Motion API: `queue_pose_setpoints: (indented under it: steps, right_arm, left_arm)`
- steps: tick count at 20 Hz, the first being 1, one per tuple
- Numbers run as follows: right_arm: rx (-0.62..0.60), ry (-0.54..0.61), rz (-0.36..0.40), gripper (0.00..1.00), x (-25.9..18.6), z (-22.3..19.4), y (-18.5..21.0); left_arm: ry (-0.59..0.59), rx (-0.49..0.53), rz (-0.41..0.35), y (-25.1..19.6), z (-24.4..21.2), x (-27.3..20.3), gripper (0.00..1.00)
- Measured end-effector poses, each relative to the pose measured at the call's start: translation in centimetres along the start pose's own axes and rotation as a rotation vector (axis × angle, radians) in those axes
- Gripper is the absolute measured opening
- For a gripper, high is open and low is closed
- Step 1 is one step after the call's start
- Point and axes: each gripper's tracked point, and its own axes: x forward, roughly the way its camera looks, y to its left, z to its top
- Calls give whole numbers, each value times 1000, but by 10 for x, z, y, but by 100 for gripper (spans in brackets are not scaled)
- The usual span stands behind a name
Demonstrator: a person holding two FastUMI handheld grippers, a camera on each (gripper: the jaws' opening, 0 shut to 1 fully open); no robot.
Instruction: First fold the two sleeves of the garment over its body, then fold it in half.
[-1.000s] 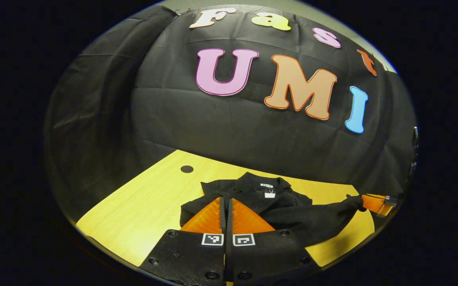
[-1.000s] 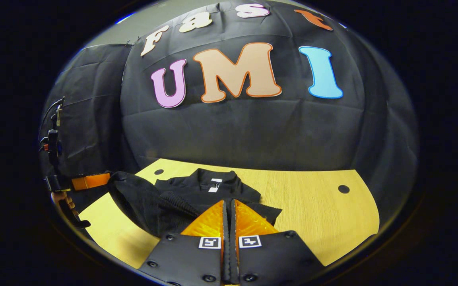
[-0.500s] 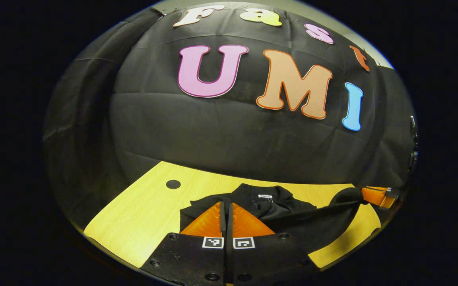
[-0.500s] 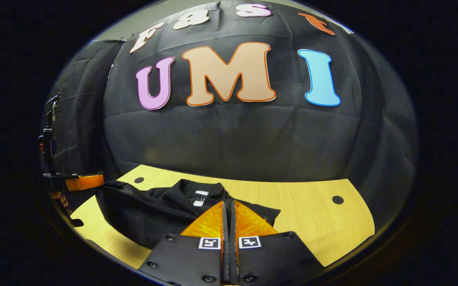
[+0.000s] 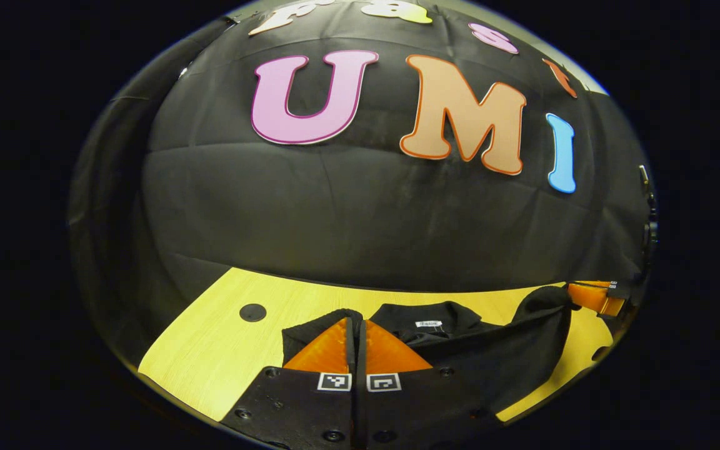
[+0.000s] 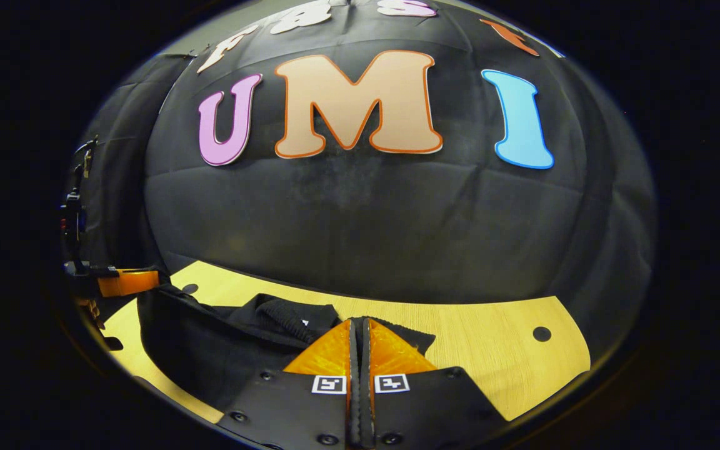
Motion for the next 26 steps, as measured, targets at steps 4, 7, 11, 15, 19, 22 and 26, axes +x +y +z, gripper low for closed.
queue_pose_setpoints:
  steps: [4, 7, 11, 15, 19, 22, 26]
  right_arm:
    - [-7, 8, -12, 2, 26, -13, -3]
    - [2, 14, -18, 2, 42, -21, -5]
    - [19, 24, -38, 4, 53, -28, -7]
    - [18, -16, -71, 20, 52, -16, -10]
    - [39, 12, -58, 42, 47, -22, -12]
    - [41, 40, -73, 86, 41, -28, -16]
    - [-14, 11, -80, 99, 23, -13, -16]
  left_arm:
    - [1, -13, 21, 3, -14, 26, 0]
    - [0, -18, 30, 3, -21, 39, 0]
    - [7, -13, 53, 7, -30, 49, 0]
    - [-23, 21, 119, 20, -24, 50, 9]
    - [-55, 43, 103, 16, -10, 48, 51]
    - [-66, 37, 112, 19, -5, 43, 76]
    - [-112, -13, 125, 22, 10, 29, 94]
